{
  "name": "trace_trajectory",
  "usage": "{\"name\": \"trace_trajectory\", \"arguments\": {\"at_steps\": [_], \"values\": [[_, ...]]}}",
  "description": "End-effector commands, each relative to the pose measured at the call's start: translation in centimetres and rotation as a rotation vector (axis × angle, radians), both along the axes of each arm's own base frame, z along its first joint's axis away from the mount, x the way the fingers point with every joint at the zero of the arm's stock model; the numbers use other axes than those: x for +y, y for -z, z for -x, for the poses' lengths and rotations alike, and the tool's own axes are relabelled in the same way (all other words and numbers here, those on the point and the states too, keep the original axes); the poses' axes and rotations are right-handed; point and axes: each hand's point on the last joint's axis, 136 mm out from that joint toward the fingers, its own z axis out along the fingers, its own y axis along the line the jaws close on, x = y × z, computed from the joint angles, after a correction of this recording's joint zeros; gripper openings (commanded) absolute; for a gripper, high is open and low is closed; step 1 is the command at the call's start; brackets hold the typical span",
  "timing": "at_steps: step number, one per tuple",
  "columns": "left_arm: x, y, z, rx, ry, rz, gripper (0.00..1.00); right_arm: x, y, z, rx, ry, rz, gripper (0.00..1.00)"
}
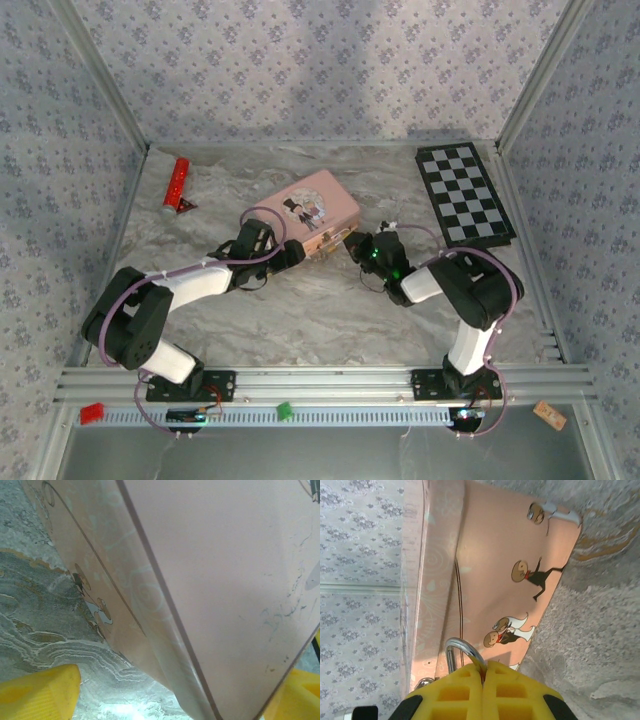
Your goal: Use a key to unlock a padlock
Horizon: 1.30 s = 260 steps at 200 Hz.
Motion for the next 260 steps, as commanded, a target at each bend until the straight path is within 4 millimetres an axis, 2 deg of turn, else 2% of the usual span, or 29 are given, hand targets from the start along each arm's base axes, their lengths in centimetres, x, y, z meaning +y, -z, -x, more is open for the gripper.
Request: {"name": "trace_trajectory", "arguments": {"at_steps": [1, 49, 91, 156, 220, 247, 260], "values": [[1.4, 0.8, -0.3, 0.017, -0.062, -0.046, 0.89, -0.9, -1.0, -0.3, -0.024, 0.027, 0.007, 0.00], [1.7, 0.6, -0.5, 0.017, -0.069, -0.045, 0.89, -2.8, -1.7, 0.0, -0.015, 0.000, 0.088, 0.00], [3.1, 0.5, -1.2, 0.020, -0.088, -0.039, 0.89, -5.9, -2.4, 1.9, 0.018, -0.103, 0.359, 0.00], [4.7, 0.7, -3.0, 0.034, -0.098, -0.065, 0.89, -11.1, -4.0, 4.3, 0.043, -0.194, 0.583, 0.00], [5.4, 0.2, -4.0, 0.032, -0.101, -0.076, 0.89, -16.7, -3.6, 5.7, 0.212, -0.185, 0.810, 0.00], [5.5, 0.4, -3.9, 0.033, -0.104, -0.077, 0.89, -18.2, -2.6, 6.7, 0.295, -0.157, 0.825, 0.00], [5.8, 0.7, -3.6, 0.042, -0.113, -0.079, 0.89, -18.9, -2.1, 6.5, 0.315, -0.133, 0.829, 0.00]]}}
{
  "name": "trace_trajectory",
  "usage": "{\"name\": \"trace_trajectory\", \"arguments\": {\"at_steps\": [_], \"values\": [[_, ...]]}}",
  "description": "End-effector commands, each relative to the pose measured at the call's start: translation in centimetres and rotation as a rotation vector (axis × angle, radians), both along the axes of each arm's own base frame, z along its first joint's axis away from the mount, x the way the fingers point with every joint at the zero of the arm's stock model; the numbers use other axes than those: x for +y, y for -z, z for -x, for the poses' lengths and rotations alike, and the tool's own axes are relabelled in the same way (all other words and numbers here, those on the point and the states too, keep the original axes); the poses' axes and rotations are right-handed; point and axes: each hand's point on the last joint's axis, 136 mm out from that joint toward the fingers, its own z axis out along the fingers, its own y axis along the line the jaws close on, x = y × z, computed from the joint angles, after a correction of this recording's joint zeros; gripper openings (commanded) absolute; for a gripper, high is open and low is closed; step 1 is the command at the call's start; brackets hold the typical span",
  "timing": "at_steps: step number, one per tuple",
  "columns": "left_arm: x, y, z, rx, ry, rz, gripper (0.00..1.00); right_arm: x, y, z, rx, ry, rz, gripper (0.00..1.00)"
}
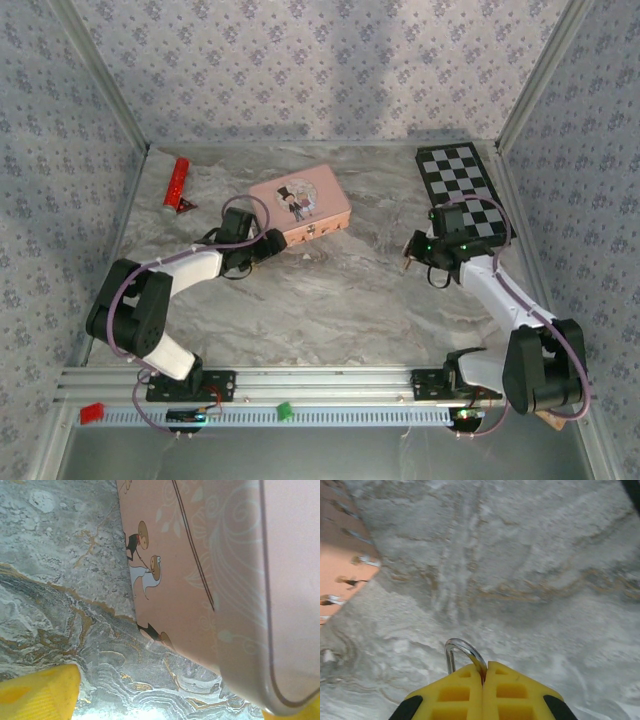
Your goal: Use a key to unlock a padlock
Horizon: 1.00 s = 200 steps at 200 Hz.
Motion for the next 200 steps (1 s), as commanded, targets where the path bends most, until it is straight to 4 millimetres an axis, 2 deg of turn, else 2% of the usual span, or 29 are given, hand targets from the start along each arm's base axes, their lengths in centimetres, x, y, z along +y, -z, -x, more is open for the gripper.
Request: {"name": "trace_trajectory", "arguments": {"at_steps": [1, 34, 153, 200], "values": [[0.5, -0.2, -0.4, -0.008, -0.013, -0.010, 0.89, -1.9, 0.7, 1.0, 0.062, 0.038, 0.068, 0.00], [0.6, 0.3, 0.3, 0.006, -0.025, 0.016, 0.89, -2.2, 2.3, 0.8, 0.112, 0.050, 0.073, 0.00], [1.1, 0.1, 0.5, 0.004, -0.024, -0.006, 0.89, 1.2, 5.2, -2.9, 0.140, -0.044, 0.025, 0.00], [1.2, -0.1, 0.1, 0.006, -0.011, -0.017, 0.89, 0.7, 6.4, -3.6, 0.164, -0.038, 0.032, 0.00]]}}
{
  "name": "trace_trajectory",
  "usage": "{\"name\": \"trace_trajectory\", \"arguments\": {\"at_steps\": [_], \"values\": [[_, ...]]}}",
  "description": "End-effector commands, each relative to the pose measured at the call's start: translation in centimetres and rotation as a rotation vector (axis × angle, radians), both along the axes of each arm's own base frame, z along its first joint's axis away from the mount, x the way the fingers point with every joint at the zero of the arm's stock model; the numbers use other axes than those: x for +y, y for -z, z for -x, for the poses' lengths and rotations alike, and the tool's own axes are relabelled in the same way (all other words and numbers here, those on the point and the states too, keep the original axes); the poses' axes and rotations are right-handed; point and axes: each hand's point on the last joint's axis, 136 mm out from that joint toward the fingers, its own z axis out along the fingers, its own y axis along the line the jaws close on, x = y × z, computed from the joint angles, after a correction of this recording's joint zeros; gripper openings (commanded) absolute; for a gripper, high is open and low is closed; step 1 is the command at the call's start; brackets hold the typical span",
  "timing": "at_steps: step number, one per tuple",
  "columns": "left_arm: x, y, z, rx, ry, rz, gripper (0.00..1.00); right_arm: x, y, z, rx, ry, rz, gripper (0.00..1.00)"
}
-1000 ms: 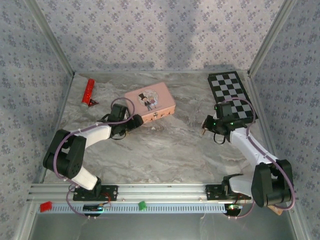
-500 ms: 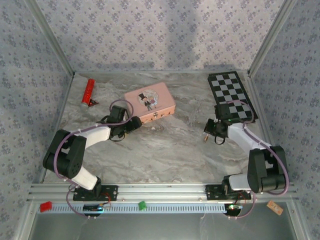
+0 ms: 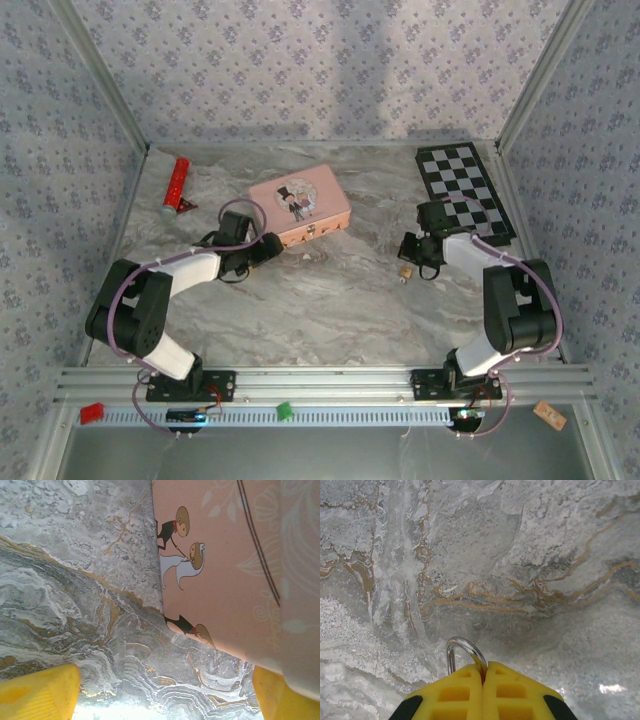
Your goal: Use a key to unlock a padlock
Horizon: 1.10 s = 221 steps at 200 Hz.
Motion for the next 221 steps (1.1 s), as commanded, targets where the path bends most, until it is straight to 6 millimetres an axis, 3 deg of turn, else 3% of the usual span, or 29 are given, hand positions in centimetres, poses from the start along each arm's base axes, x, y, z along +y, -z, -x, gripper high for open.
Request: {"name": "trace_trajectory", "arguments": {"at_steps": [1, 19, 36, 83, 112, 132, 150, 183, 221], "values": [[0.2, -1.2, -0.6, -0.023, 0.012, -0.007, 0.89, -0.2, -0.2, -1.1, -0.013, -0.011, 0.006, 0.00], [-0.1, -1.5, -0.9, -0.023, 0.030, -0.012, 0.89, -0.6, 0.1, -1.2, -0.010, -0.011, 0.029, 0.00], [0.0, -1.8, -1.1, -0.028, 0.041, -0.025, 0.89, -1.0, 0.2, -1.2, -0.008, -0.008, 0.040, 0.11], [0.0, -2.6, -1.8, -0.040, 0.062, -0.050, 0.89, -1.1, -0.9, -1.4, -0.030, -0.003, 0.029, 0.24], [0.2, -4.0, -1.7, -0.049, 0.098, -0.087, 0.88, -1.1, -3.0, -1.0, -0.069, -0.007, 0.022, 0.40], [0.9, -5.3, -1.3, -0.075, 0.091, -0.115, 0.90, -0.8, -5.3, -0.4, -0.133, -0.020, 0.004, 0.59], [1.4, -6.1, -1.2, -0.096, 0.096, -0.138, 0.92, -0.4, -6.5, 0.4, -0.182, -0.033, -0.006, 0.63], [1.0, -7.3, -3.5, -0.101, 0.129, -0.147, 0.93, 0.3, -6.9, 2.2, -0.228, -0.050, -0.070, 0.64], [0.2, -6.5, -7.5, -0.082, 0.127, -0.112, 0.89, -0.5, -7.4, 3.8, -0.270, -0.009, -0.073, 0.68]]}}
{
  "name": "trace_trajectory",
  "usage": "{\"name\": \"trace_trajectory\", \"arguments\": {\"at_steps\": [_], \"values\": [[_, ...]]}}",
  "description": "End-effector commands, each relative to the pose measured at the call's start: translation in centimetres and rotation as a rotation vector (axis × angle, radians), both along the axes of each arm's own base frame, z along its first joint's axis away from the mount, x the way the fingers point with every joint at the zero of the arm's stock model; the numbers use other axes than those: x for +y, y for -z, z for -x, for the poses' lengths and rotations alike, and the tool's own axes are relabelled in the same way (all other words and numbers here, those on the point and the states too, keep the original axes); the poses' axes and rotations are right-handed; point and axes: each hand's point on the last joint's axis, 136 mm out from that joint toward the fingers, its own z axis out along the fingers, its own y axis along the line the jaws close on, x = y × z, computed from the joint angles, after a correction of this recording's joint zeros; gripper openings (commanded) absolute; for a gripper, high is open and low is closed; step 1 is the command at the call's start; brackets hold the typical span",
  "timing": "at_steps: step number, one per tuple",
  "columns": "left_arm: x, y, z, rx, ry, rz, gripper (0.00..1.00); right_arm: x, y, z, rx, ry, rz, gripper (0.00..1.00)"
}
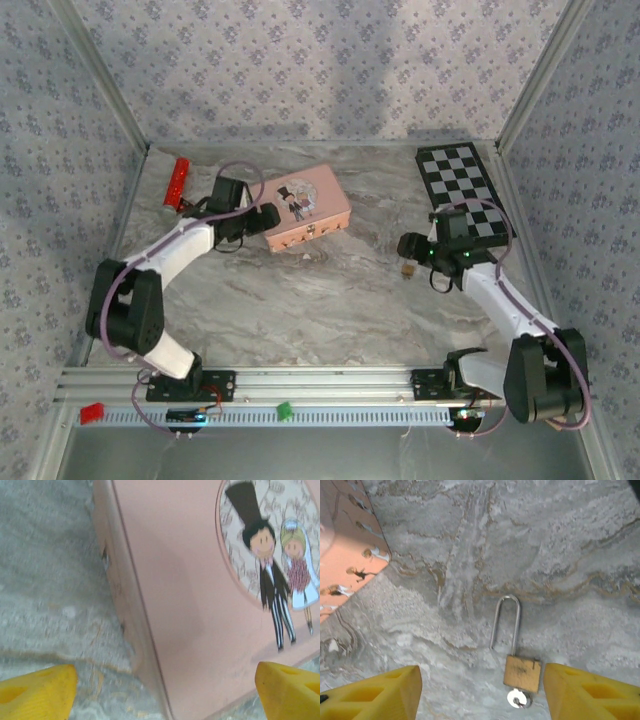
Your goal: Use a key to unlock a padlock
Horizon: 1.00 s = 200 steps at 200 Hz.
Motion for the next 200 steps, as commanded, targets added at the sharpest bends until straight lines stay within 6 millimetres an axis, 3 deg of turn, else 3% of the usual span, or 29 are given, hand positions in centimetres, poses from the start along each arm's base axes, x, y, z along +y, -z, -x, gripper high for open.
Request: {"name": "trace_trajectory", "arguments": {"at_steps": [1, 55, 97, 125, 147, 164, 178, 200], "values": [[-0.5, 1.0, -1.8, 0.031, 0.031, -0.003, 0.89, -0.3, -0.5, 0.8, -0.023, 0.023, -0.018, 0.68], [-3.2, 1.0, -6.5, 0.052, 0.116, 0.000, 0.78, -1.3, -0.7, 1.7, -0.027, 0.055, -0.020, 0.71], [-5.8, 1.6, -9.9, 0.043, 0.176, -0.009, 0.77, -1.9, -0.9, 1.9, -0.038, 0.088, -0.013, 0.73], [-7.8, 0.9, -11.1, 0.021, 0.220, -0.022, 0.79, -2.7, -1.3, 2.1, -0.035, 0.125, -0.018, 0.77], [-7.9, -1.2, -11.5, -0.009, 0.218, -0.051, 0.85, -3.4, -2.2, 1.8, -0.059, 0.157, -0.023, 0.79], [-7.0, -3.9, -11.1, -0.055, 0.200, -0.087, 0.90, -3.9, -3.7, 1.6, -0.106, 0.162, -0.022, 0.81], [-5.6, -6.6, -9.7, -0.124, 0.164, -0.121, 0.99, -5.9, -5.7, 1.4, -0.187, 0.212, 0.054, 0.82], [-2.5, -10.1, -6.7, -0.242, 0.057, -0.151, 1.00, -8.6, -9.2, 1.6, -0.352, 0.319, 0.127, 0.84]]}}
